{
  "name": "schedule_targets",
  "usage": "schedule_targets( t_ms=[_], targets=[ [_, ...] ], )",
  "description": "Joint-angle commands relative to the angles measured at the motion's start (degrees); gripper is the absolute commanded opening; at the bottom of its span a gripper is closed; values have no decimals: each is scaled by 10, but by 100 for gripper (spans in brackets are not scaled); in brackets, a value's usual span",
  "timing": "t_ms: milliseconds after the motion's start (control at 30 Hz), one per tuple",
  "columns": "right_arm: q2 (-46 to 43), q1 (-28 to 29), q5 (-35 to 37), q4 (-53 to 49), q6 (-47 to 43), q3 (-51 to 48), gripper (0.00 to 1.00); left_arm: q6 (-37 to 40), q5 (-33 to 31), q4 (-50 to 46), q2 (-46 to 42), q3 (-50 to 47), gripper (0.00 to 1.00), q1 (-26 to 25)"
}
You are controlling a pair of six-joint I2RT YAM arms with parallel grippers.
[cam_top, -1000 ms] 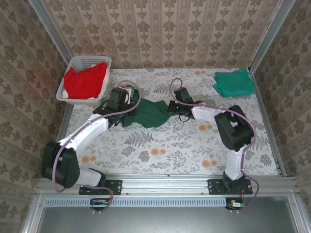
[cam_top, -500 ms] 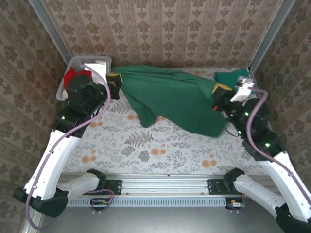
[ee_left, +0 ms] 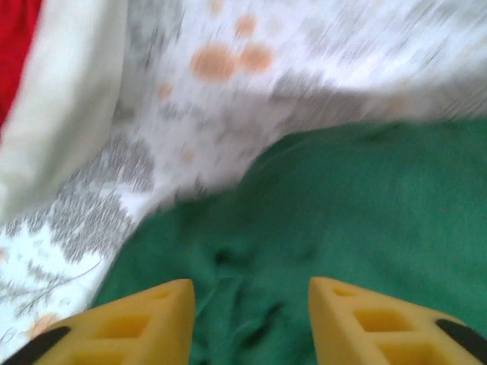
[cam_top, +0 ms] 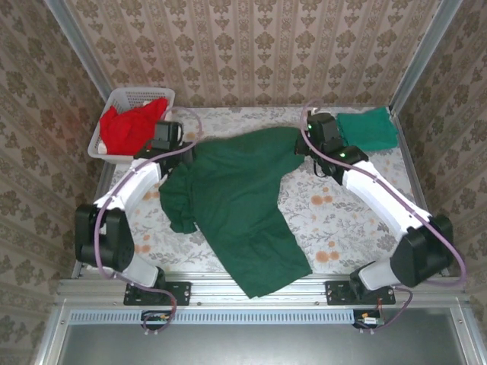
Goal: Fold and stack the t-shirts
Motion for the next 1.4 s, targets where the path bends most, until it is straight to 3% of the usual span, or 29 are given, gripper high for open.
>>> schedule_targets(
  t_ms=[0, 133, 267, 333, 367, 433, 533, 633, 700, 833, 967, 1067, 1133, 1167, 1200, 1267, 1367],
  targets=[
    [-1, -2, -74, 21, 11, 9, 0, -25, -25, -2, -24, -8, 58, 9],
    [-4, 17, -162, 61, 23, -10, 0, -11, 32, 37, -76, -47, 67, -7],
    [-3, 41, -234, 102, 50, -24, 0, 11, 172, 205, -165, -142, 82, -56],
    [13, 50, -264, 122, 74, -21, 0, 4, 191, 250, -187, -175, 84, -80],
    [30, 59, -275, 113, 72, -8, 7, -5, 177, 249, -192, -185, 84, -86],
    [65, 73, -274, 34, 52, 31, 34, -23, 163, 241, -197, -198, 83, -86],
    [26, 77, -188, -36, 42, -22, 53, -20, 151, 206, -185, -200, 83, -107],
    [-93, 77, -73, -54, 76, -149, 68, 14, 71, 177, -147, -189, 86, -177],
    [-170, 82, -39, -81, 115, -235, 79, 19, 75, 193, -90, -173, 87, -208],
    [-297, 147, -16, -110, 220, -391, 79, 41, 75, 153, 70, -57, 92, -265],
    [-344, 275, 16, -154, 340, -470, 78, 54, 57, 101, 249, 103, 94, -286],
    [-313, 319, 24, -135, 371, -487, 75, 54, 60, 55, 347, 216, 84, -277],
    [-273, 325, 18, -116, 359, -479, 72, 57, 68, 46, 381, 259, 71, -268],
    [-248, 325, 12, -89, 349, -473, 69, 55, 73, 43, 391, 274, 57, -260],
    [-222, 325, 9, -81, 339, -463, 64, 53, 85, 43, 395, 282, 44, -250],
    [-177, 325, 14, -81, 324, -440, 54, 51, 108, 50, 390, 285, 29, -231],
    [-113, 307, 1, -57, 290, -414, 35, 52, 115, 52, 360, 281, 15, -198]
  ],
)
